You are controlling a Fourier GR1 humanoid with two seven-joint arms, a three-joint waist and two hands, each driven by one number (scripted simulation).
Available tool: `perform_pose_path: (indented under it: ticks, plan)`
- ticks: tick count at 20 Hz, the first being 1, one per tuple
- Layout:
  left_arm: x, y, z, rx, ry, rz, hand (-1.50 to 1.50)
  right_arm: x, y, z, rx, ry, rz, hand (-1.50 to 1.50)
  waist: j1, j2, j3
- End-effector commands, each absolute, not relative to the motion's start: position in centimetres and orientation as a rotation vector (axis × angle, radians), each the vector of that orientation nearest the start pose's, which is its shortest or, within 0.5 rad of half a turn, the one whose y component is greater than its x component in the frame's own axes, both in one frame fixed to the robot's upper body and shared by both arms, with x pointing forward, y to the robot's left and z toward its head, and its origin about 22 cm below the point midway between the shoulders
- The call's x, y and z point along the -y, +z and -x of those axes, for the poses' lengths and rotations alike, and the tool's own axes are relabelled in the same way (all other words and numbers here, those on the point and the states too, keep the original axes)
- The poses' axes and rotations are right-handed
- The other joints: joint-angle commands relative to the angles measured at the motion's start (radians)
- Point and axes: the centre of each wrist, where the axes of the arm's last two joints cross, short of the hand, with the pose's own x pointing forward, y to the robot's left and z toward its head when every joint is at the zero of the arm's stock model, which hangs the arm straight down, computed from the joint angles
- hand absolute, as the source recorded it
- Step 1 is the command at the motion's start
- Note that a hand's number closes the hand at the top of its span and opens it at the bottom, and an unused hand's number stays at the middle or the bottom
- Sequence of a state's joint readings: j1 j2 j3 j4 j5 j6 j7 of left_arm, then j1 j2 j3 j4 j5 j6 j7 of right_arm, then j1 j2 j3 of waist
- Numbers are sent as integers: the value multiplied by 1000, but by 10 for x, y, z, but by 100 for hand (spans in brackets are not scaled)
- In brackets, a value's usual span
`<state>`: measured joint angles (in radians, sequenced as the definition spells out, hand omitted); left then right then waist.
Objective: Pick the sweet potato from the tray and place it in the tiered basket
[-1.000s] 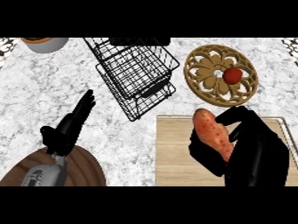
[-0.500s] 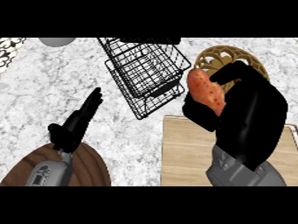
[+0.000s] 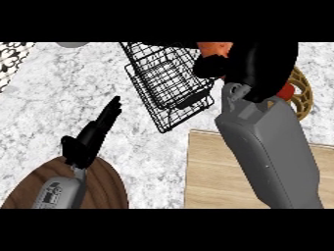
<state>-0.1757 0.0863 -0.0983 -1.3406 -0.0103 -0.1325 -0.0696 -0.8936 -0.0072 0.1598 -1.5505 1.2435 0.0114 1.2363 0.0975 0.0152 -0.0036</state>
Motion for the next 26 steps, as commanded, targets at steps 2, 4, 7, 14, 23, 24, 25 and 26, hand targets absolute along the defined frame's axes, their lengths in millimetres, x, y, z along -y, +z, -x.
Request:
perform_pose_path:
  ticks: [2, 4, 7, 14, 23, 24, 25, 26]
  plan:
    - [-211, -13, -284, 1542, -341, 149, 0, 56, 259, -365, 1100, 46, 1174, 150, 11, 8, 0]
    - [-220, -12, -279, 1549, -310, 147, 0, 56, 252, -380, 1080, 57, 1178, 150, 12, 6, 1]
    - [-207, -13, -280, 1536, -309, 171, 0, 52, 244, -395, 1081, 40, 1157, 150, 19, 10, 1]
    - [-197, -9, -290, 1549, -332, 161, 0, 50, 255, -417, 1147, -40, 1011, 150, 13, 14, 2]
    - [-190, -6, -294, 1560, -341, 188, 0, 74, 245, -436, 1027, -282, 676, -150, 39, 14, 2]
    - [-202, -10, -293, 1543, -339, 172, 0, 70, 257, -436, 1058, -321, 658, -150, 38, 12, 1]
    - [-183, -7, -293, 1553, -336, 178, 0, 72, 254, -437, 1071, -345, 640, -150, 23, 8, 2]
    - [-199, -10, -291, 1548, -320, 187, 0, 70, 244, -439, 1106, -368, 669, -150, 23, 7, 2]
